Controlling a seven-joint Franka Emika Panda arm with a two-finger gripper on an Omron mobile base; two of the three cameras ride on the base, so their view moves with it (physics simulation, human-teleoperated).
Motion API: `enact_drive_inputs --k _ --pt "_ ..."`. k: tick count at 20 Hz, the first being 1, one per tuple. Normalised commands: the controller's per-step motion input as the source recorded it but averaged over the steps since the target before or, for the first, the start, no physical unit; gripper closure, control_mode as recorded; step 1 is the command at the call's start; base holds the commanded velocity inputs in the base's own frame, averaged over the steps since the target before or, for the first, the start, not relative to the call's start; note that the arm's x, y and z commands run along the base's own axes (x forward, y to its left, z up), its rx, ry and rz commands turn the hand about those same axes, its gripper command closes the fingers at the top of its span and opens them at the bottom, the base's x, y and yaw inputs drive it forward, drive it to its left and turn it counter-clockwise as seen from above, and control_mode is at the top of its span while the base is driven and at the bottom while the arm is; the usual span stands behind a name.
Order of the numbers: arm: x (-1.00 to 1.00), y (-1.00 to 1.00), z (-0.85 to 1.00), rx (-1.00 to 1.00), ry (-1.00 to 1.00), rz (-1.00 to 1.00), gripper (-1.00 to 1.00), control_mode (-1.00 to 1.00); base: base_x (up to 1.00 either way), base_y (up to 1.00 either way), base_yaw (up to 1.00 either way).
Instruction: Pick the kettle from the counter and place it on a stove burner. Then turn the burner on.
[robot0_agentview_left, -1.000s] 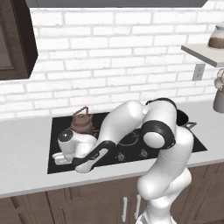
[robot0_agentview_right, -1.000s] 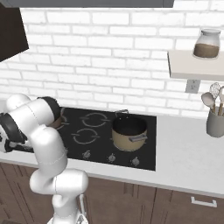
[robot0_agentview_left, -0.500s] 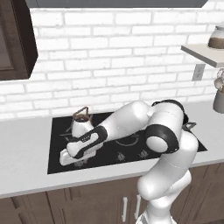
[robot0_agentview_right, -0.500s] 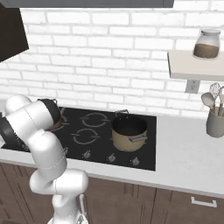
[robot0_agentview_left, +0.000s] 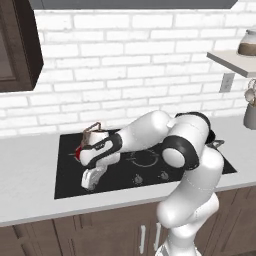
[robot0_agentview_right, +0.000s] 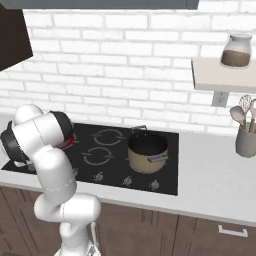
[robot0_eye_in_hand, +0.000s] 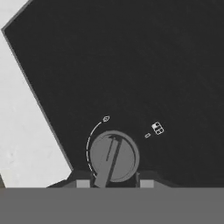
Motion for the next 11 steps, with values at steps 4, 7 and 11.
enact_drive_inputs --k 4,7,11 --pt "-0.02 0.11 -0.12 -0.01 0.18 0.58 1.00 -1.00 0.00 0.00 0.00" --pt "-0.41 0.29 0.00 -0.07 0.10 0.50 1.00 -1.00 0.00 0.00 0.00" --pt "-0.81 0.17 0.29 -0.03 0.00 0.35 1.00 -1.00 0.00 0.00 0.00"
